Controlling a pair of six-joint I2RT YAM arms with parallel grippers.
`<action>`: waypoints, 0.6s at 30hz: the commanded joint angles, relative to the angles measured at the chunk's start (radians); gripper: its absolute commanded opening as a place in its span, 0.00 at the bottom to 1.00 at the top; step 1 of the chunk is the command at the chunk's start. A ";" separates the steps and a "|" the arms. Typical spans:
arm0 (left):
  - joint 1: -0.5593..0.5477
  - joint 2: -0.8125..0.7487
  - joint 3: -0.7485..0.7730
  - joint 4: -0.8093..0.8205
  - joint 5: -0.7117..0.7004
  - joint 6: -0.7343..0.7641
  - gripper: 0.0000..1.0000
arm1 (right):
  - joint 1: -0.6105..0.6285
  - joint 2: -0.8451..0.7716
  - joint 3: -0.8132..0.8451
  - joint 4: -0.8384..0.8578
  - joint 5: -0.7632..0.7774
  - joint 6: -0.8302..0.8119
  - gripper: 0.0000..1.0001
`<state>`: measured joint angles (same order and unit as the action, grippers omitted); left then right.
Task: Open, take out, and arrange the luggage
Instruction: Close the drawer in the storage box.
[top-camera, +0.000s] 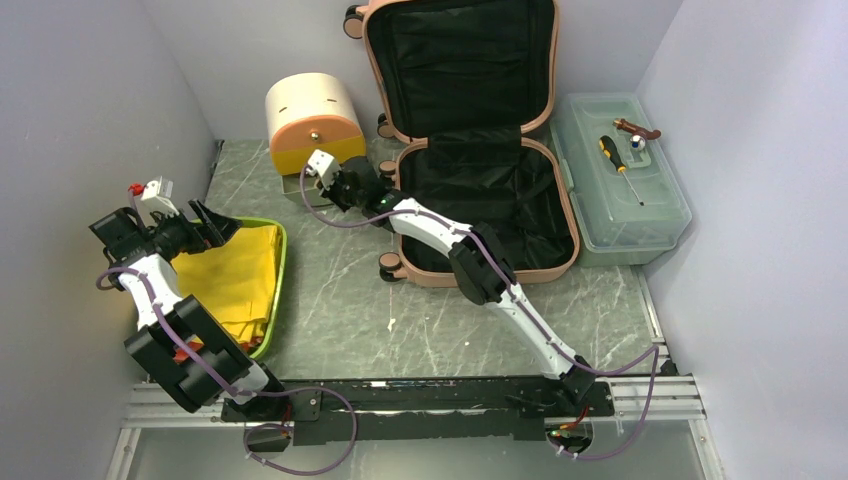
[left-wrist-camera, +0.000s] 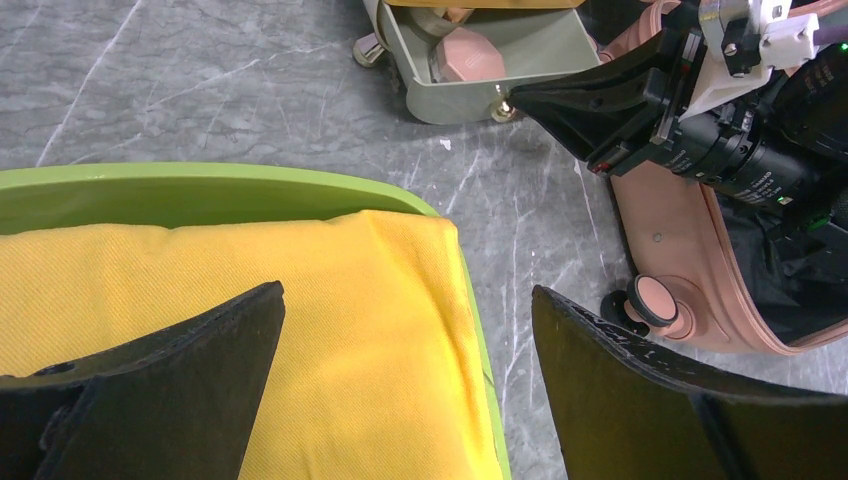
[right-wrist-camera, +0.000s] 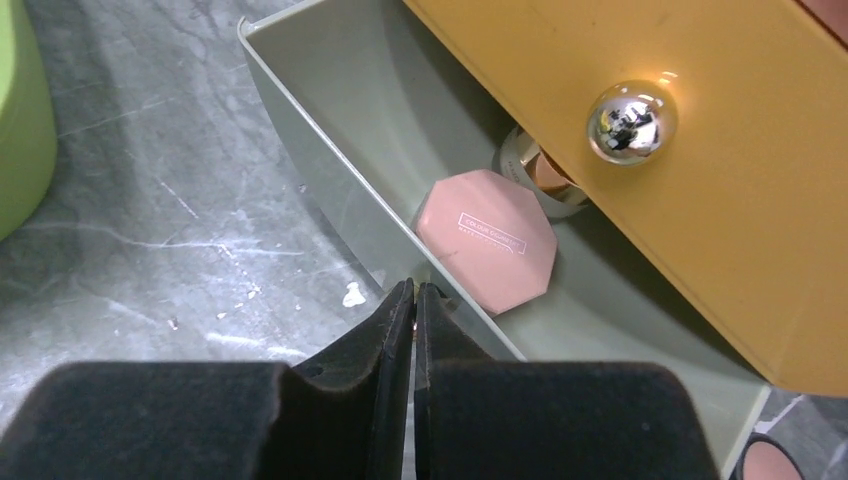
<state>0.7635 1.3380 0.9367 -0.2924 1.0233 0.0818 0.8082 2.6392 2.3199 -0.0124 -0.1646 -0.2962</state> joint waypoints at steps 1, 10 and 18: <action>0.005 -0.010 -0.003 0.034 0.032 -0.005 0.99 | 0.000 0.020 0.014 0.131 0.069 -0.071 0.06; 0.005 -0.007 -0.001 0.031 0.029 -0.005 0.99 | 0.012 0.050 0.015 0.222 0.079 -0.152 0.05; 0.004 -0.004 0.002 0.027 0.023 -0.004 0.99 | 0.019 0.081 -0.022 0.347 0.119 -0.242 0.04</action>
<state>0.7635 1.3380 0.9367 -0.2924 1.0233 0.0818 0.8280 2.7049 2.3093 0.1940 -0.0910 -0.4622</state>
